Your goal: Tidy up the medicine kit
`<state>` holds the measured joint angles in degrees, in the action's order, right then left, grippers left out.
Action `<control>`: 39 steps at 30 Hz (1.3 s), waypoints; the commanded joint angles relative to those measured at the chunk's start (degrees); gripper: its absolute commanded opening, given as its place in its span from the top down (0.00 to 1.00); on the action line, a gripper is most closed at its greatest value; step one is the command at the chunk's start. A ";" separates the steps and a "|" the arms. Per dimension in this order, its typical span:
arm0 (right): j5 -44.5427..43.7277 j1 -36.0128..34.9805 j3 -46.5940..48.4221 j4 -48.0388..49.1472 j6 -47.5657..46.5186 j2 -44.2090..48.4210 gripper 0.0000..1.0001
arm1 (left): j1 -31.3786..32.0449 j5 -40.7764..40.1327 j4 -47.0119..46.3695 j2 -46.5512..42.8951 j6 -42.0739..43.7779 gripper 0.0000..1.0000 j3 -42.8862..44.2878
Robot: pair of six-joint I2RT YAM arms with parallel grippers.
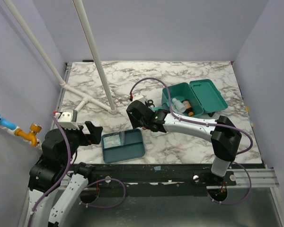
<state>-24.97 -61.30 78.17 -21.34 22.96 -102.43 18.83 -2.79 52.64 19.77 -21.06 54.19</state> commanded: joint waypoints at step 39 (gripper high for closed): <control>-5.46 12.69 10.03 -7.84 28.01 -18.66 0.33 | -0.02 5.32 -11.73 -8.90 -4.96 0.01 -15.43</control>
<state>-29.30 -48.99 87.09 -27.51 48.21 -119.77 18.83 4.10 41.60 11.62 -25.39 38.87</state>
